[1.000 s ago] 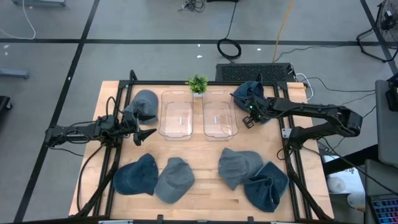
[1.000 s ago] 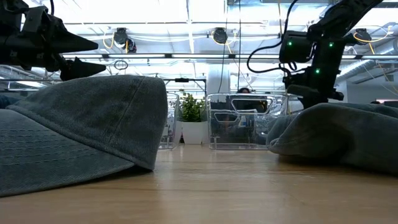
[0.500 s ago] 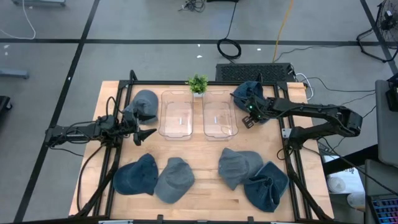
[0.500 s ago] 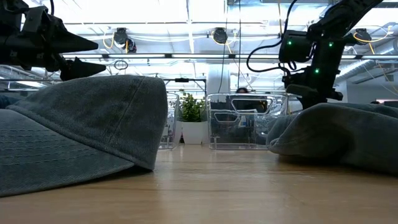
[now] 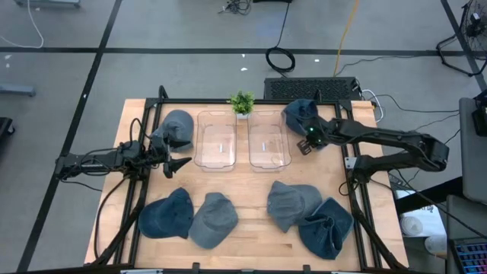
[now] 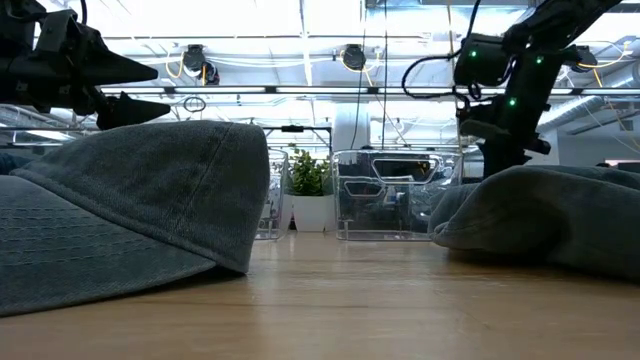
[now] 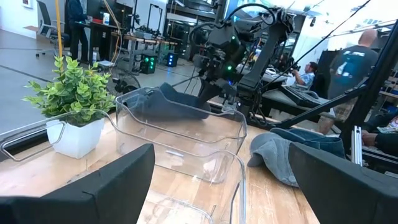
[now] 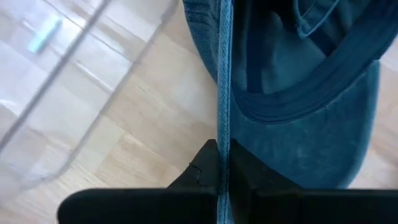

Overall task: Pick & Place hat
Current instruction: Put the top blue cap into the left transparent bin

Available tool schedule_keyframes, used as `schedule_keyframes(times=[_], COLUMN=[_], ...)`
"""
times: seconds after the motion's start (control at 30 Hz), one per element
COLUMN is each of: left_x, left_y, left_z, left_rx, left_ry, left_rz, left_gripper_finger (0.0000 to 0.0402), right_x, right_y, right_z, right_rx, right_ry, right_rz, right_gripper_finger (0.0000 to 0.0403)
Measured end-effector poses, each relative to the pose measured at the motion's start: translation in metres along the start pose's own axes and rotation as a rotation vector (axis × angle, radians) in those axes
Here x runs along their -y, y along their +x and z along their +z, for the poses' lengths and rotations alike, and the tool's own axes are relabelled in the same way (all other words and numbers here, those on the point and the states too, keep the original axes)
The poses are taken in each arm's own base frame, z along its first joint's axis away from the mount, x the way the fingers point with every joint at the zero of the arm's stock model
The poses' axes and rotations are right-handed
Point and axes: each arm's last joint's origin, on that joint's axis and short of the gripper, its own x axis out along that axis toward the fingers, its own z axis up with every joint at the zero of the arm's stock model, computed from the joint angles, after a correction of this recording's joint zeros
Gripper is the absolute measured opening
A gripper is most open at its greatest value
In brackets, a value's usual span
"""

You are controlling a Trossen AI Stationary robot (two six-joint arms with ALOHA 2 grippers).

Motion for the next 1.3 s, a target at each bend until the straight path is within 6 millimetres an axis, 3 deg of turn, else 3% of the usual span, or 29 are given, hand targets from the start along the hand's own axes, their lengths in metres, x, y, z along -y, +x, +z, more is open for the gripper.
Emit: schedule_keyframes(times=[0.93,1.07,1.3], left_x=[0.0,0.0,0.0], left_y=[0.0,0.0,0.0], left_z=[0.0,0.0,0.0], left_rx=[0.0,0.0,0.0], left_ry=[0.0,0.0,0.0], left_rz=[0.0,0.0,0.0], left_gripper_finger=[0.0379,0.0379,0.0379], right_x=[0.006,0.005,0.0], right_y=[-0.031,-0.042,-0.077], right_z=[0.011,0.019,0.049], right_rx=[0.289,0.367,0.545], right_ry=[0.092,0.074,-0.004], right_rz=[-0.011,-0.026,-0.04], right_gripper_finger=[0.0,0.0,0.0])
